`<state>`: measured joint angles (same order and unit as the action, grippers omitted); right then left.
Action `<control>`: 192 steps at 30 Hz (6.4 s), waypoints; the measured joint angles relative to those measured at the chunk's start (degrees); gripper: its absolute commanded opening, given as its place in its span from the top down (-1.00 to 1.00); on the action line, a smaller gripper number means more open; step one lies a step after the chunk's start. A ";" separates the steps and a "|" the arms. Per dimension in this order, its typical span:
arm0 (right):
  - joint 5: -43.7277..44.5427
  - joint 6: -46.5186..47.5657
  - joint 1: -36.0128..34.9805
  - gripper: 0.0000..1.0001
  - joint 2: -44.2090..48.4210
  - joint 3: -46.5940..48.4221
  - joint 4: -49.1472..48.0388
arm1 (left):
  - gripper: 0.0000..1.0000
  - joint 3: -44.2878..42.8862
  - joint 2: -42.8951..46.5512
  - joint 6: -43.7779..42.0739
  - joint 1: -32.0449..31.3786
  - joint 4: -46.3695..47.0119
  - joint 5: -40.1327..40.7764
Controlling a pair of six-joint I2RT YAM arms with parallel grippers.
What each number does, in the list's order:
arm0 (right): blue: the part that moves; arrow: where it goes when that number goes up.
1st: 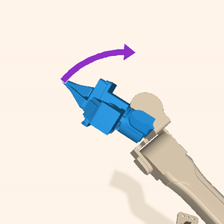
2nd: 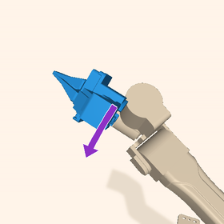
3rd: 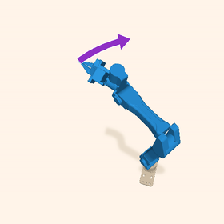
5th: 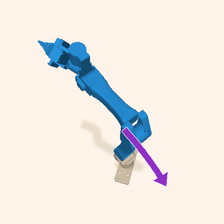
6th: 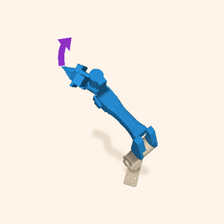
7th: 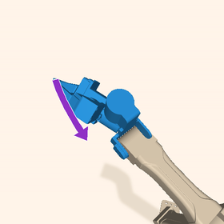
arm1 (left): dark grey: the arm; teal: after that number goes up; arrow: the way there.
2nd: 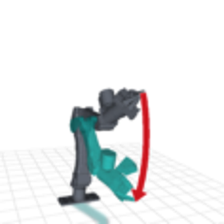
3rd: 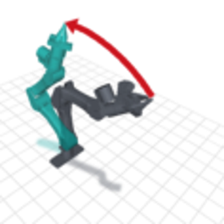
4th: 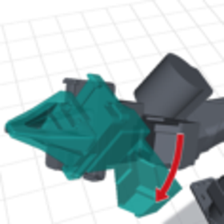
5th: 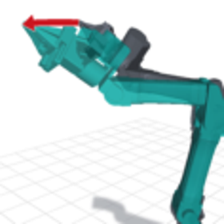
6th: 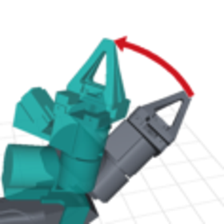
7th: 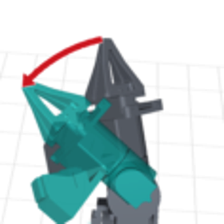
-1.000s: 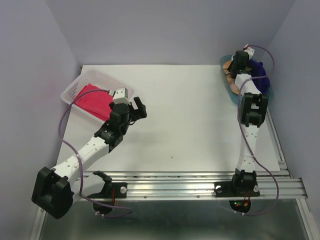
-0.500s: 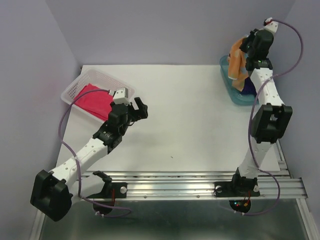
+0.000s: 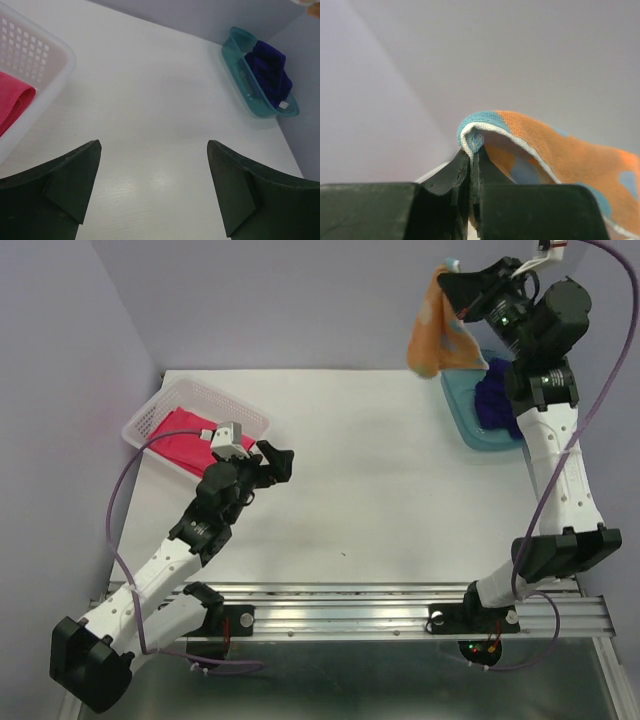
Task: Fold and stack the towels
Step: Move the towel to the center of the board, then flatten out the crumpled towel
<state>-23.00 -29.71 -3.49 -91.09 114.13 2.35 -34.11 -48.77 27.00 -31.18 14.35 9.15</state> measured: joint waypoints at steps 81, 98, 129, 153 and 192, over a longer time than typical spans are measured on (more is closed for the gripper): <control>35.12 -19.56 -37.09 0.69 15.15 -80.30 15.39 | -0.49 -0.35 -32.68 14.99 -19.78 -9.88 8.96; 34.91 -19.87 -37.09 0.71 16.44 -81.96 13.62 | -0.34 -6.32 -38.36 15.78 -19.28 -14.25 13.51; 34.73 -20.26 -37.09 0.74 17.66 -82.84 13.97 | -0.16 -6.27 -38.56 14.84 -15.93 -13.40 12.02; 34.82 -19.98 -37.09 0.83 19.04 -83.17 16.04 | 1.00 -9.77 -43.76 16.02 -18.75 -12.11 15.10; 39.34 -10.34 -37.09 0.99 40.74 -60.83 30.62 | 1.00 -11.45 -5.55 18.97 -16.28 -18.21 17.46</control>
<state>16.34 -40.05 -40.58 -50.35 53.30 32.97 -45.56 -54.33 45.98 -47.46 -3.86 26.61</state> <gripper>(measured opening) 0.020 0.019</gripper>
